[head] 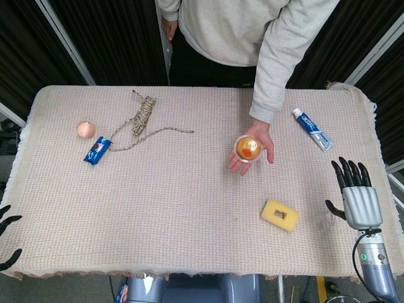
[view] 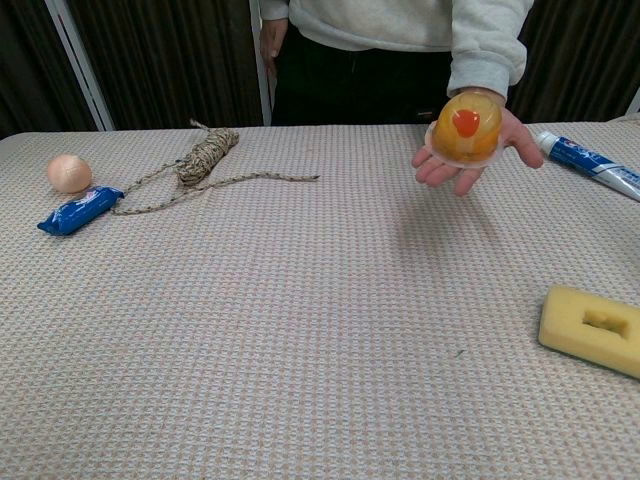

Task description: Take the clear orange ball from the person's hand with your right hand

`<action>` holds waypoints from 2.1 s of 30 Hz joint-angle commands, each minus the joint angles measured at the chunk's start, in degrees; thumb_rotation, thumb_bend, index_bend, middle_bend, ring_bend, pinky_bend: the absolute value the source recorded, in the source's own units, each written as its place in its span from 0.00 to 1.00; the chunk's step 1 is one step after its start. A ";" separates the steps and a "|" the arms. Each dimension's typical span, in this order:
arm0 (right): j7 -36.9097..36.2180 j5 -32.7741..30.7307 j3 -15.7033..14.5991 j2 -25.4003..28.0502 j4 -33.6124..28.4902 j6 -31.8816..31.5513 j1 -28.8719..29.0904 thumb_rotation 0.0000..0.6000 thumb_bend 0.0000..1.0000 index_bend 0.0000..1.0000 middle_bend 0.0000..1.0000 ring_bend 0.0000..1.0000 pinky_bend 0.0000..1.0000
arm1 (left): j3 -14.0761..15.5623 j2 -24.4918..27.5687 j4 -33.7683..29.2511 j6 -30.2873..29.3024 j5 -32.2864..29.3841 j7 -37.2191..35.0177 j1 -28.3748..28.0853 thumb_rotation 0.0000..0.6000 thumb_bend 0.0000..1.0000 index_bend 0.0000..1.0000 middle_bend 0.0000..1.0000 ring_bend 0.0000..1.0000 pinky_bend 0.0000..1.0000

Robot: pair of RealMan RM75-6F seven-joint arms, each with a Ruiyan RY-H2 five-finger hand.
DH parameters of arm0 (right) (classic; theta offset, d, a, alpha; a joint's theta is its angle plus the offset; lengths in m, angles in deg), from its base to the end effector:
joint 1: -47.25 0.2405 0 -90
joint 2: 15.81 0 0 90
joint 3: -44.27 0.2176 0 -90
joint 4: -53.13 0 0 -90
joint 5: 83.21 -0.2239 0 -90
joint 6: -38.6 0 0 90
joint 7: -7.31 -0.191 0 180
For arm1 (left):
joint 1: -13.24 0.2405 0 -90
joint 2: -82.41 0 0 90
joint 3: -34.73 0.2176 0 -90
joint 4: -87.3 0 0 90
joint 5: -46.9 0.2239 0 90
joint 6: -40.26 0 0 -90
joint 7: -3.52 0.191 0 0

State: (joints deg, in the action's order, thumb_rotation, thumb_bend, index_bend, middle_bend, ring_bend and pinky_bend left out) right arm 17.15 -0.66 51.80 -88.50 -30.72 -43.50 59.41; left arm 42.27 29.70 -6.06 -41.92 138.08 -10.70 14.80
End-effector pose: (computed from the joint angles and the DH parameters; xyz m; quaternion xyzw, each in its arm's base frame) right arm -0.2687 -0.2811 0.1110 0.6158 -0.3103 0.3751 0.6195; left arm -0.3272 0.1460 0.1448 -0.6042 -0.4984 -0.3097 0.5392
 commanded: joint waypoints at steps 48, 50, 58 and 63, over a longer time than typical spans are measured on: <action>35.26 -47.38 16.00 -8.81 -24.41 13.50 34.64 1.00 0.14 0.13 0.01 0.00 0.05 | -0.10 -0.13 0.20 0.46 -0.02 0.30 -0.36 1.00 0.36 0.21 0.00 0.00 0.00; 35.35 -47.77 15.98 -9.99 -22.91 13.11 35.64 1.00 0.14 0.15 0.02 0.00 0.07 | -0.11 -0.14 0.22 0.49 -0.03 0.26 -0.38 1.00 0.36 0.21 0.00 0.00 0.00; 35.40 -47.71 14.98 -12.57 -17.67 12.51 37.99 1.00 0.14 0.16 0.02 0.00 0.07 | -0.07 -0.14 0.30 0.39 0.10 0.19 -0.37 1.00 0.36 0.21 0.00 0.00 0.00; 34.64 -47.88 14.34 -13.83 -14.74 12.46 38.80 1.00 0.16 0.19 0.05 0.00 0.09 | -0.06 -0.12 0.26 0.49 0.06 0.15 -0.42 1.00 0.36 0.21 0.00 0.00 0.00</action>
State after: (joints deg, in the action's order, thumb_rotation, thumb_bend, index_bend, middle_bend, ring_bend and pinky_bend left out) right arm 52.05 -48.48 66.35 -101.97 -45.95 -31.01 97.94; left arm 42.20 29.58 -5.80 -41.43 138.13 -10.54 14.38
